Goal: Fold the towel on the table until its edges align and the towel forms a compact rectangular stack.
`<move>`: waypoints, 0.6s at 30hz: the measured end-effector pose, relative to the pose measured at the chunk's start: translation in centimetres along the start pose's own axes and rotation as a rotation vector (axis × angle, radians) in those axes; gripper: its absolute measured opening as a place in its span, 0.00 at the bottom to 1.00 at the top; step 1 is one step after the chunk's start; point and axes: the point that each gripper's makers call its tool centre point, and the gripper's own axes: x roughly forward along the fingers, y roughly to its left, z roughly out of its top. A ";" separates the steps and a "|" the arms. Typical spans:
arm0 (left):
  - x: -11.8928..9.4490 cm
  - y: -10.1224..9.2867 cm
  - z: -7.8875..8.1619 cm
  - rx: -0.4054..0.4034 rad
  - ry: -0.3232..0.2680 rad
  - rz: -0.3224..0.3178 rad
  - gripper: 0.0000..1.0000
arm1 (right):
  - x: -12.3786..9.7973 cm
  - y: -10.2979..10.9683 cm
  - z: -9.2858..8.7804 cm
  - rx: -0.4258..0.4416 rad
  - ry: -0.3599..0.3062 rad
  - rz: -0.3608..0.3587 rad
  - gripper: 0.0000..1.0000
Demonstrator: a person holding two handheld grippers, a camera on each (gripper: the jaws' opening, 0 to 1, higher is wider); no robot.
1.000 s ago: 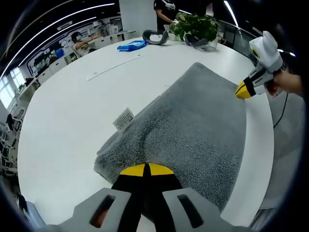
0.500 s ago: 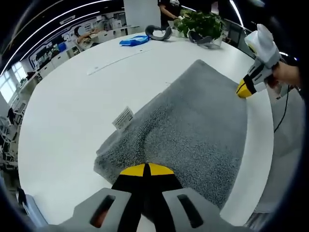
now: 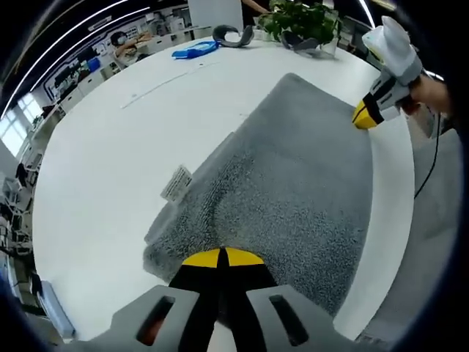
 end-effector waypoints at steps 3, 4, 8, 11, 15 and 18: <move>-0.2 -0.9 0.0 -0.019 0.013 -0.004 0.01 | -0.2 -0.4 -0.6 -0.016 0.007 -0.004 0.00; -0.2 -1.3 0.0 -0.027 0.016 -0.005 0.01 | -0.3 -0.5 -0.7 -0.024 0.010 -0.005 0.00; -0.4 -2.5 0.0 0.003 0.041 0.023 0.01 | -0.4 -1.2 -1.2 -0.029 0.012 0.004 0.00; -0.5 -3.5 0.0 0.012 0.058 0.043 0.01 | -0.5 -1.6 -1.5 -0.051 0.014 0.007 0.00; -0.5 -4.2 0.0 0.014 0.073 0.072 0.01 | -0.5 -2.1 -1.8 -0.083 0.012 0.013 0.00; -0.5 -4.5 0.0 -0.017 0.065 0.085 0.01 | -0.5 -2.6 -1.9 -0.106 0.008 0.013 0.00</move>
